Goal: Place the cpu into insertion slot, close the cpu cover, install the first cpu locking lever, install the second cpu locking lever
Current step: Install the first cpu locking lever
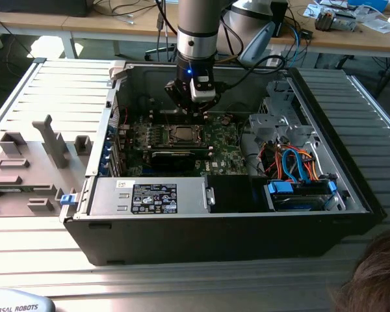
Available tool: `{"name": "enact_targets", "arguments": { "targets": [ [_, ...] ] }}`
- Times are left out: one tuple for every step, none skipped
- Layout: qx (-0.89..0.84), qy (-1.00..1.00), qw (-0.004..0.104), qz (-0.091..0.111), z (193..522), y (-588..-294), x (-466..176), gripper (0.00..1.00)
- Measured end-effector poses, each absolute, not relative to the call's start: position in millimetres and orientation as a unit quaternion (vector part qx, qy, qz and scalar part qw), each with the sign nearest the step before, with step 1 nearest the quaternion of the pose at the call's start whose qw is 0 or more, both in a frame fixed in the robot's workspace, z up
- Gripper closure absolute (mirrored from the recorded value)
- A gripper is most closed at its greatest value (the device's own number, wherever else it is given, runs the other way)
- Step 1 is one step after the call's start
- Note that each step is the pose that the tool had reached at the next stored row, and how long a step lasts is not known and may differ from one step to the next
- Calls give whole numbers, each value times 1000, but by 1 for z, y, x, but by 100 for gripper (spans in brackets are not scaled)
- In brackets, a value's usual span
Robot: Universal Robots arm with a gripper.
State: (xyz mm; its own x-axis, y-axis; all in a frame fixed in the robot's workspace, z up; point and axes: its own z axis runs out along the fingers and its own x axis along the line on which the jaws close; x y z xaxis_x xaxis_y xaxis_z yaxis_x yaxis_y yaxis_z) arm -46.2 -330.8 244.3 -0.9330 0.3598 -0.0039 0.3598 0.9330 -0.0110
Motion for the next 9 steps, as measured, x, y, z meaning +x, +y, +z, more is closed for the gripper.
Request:
{"name": "enact_targets", "arguments": {
  "targets": [
    [182, 983, 1, -6, 244, -331, -46, 89],
    [181, 983, 1, -6, 244, -331, -46, 89],
    [181, 984, 1, -6, 244, -331, -46, 89],
    [180, 984, 1, -6, 244, -331, -46, 89],
    [179, 984, 1, -6, 244, -331, -46, 89],
    [178, 984, 1, -6, 244, -331, -46, 89],
    [178, 984, 1, -6, 244, -331, -46, 89],
    [177, 984, 1, -6, 244, -331, -46, 89],
    [177, 984, 1, -6, 244, -331, -46, 89]
  ]
}}
